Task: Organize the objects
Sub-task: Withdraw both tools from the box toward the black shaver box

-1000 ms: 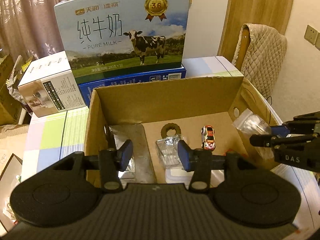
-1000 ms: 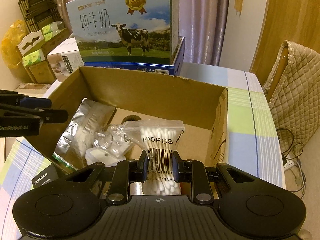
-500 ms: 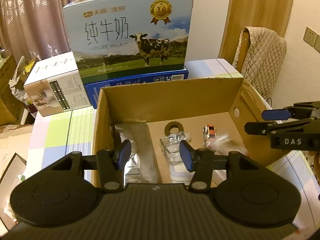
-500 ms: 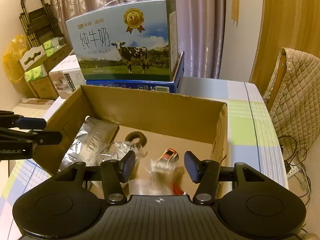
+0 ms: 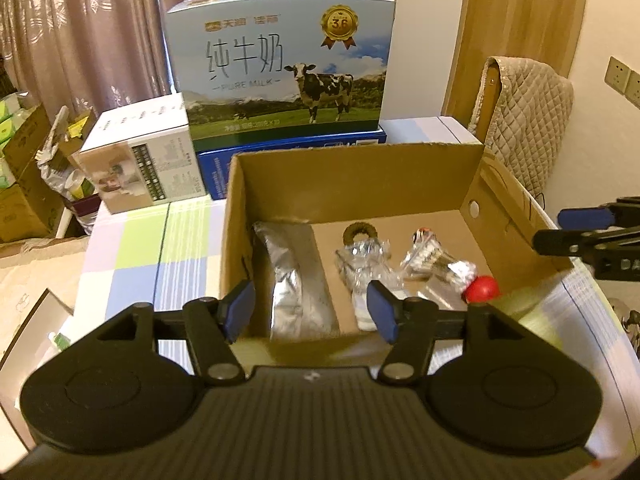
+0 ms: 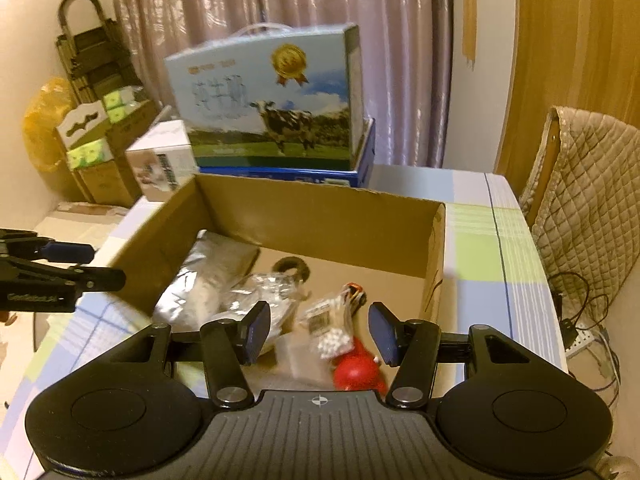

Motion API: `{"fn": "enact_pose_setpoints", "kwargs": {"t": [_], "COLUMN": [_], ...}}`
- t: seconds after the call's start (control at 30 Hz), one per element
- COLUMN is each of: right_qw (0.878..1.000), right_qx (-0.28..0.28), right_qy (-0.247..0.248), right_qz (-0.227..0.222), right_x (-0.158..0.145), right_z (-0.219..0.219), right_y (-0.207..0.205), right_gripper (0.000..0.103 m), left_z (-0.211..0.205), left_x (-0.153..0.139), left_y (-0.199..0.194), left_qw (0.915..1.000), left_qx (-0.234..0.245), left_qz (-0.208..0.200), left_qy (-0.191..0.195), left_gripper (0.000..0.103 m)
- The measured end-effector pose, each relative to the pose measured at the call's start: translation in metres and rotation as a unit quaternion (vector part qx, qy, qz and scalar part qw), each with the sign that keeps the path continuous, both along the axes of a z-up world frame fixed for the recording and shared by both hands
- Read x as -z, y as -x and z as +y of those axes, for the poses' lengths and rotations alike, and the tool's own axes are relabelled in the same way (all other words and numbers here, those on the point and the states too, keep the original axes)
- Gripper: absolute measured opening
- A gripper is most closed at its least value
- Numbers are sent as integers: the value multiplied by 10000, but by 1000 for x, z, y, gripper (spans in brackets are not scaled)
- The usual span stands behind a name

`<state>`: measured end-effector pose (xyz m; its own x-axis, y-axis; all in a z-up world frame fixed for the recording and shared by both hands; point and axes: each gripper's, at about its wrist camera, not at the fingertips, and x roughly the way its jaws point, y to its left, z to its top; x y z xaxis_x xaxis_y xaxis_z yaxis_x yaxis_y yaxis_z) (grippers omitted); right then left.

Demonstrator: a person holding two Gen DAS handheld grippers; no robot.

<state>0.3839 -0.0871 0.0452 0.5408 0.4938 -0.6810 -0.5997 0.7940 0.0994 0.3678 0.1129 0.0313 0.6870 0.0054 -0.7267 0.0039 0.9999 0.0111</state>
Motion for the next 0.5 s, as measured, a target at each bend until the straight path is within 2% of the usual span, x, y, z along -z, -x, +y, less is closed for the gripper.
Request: {"fn": "enact_pose_setpoints", "kwargs": {"t": [0.2,0.5], "right_qw": [9999,9988], "right_qx": [-112,-227], "right_qy": [-29,138], "right_qz": [16,416], "right_x": [1,34], "right_z": [-13,-21], "right_y": [46,91], "right_gripper": [52,52], "left_z": [6,11], "left_x": [-2,21], "left_y": [40,88], "left_qw": [9998,9983], "left_qx": [-170,-488], "left_qz": [18,261], "left_qy": [63,190], "left_gripper": [63,73]}}
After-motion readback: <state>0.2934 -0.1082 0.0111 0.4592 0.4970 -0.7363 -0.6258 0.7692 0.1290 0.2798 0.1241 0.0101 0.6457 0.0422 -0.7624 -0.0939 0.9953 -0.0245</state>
